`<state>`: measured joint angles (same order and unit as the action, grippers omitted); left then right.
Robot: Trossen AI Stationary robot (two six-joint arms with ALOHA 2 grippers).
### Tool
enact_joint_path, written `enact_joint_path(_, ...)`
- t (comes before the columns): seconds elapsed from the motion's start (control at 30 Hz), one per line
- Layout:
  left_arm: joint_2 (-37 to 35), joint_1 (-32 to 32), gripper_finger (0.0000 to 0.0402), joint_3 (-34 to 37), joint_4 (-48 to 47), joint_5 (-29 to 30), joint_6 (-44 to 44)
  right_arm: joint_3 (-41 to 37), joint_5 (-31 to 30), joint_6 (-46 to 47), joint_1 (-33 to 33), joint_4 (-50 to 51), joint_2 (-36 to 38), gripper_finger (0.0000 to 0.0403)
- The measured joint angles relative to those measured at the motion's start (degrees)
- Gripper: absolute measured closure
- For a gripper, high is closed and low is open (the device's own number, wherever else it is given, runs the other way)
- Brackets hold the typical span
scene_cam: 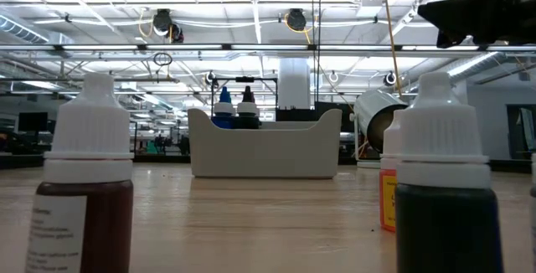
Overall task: Pick & Place food coloring
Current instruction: Put the small red food coloring bottle into the gray bin
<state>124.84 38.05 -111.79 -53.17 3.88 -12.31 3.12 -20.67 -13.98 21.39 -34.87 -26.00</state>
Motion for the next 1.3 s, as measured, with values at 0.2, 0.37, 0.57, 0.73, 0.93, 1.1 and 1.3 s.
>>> enact_joint_path(0.2, 2.7, 0.2, 0.0203, -2.8, 0.8, 1.9, 0.0, 0.0, -0.1, -0.1, 0.0, 0.0, 0.0, 0.0403)
enact_joint_path(0.37, 4.7, -0.8, 0.0161, -2.2, 0.0, 0.2, 0.0, 0.0, -0.1, -0.2, 0.0, 0.0, 0.0, 0.0403)
enact_joint_path(0.57, 4.5, -2.2, 0.0156, -2.2, 0.5, -1.9, 0.1, 0.0, -0.1, -0.2, 0.0, 0.0, 0.0, 0.0403)
enact_joint_path(0.73, 4.5, -2.4, 0.0156, -2.2, -0.4, -2.4, -0.1, 0.0, -0.2, 1.0, 0.0, 1.3, 0.0, 0.0403)
enact_joint_path(0.93, 4.5, -1.5, 0.0156, -2.2, -0.2, -2.1, -3.3, 0.0, -0.2, 1.6, 0.0, 1.4, 0.0, 0.0403)
enact_joint_path(1.1, 6.6, -0.5, 0.0156, -2.2, 2.0, -0.9, -6.6, 0.0, -0.2, 3.4, 0.0, 1.5, 0.0, 0.0403)
enact_joint_path(1.3, 9.0, -0.8, 0.0156, -2.1, 3.7, -0.3, -7.9, 0.0, -0.1, 5.3, 0.0, 2.0, -0.2, 0.0403)
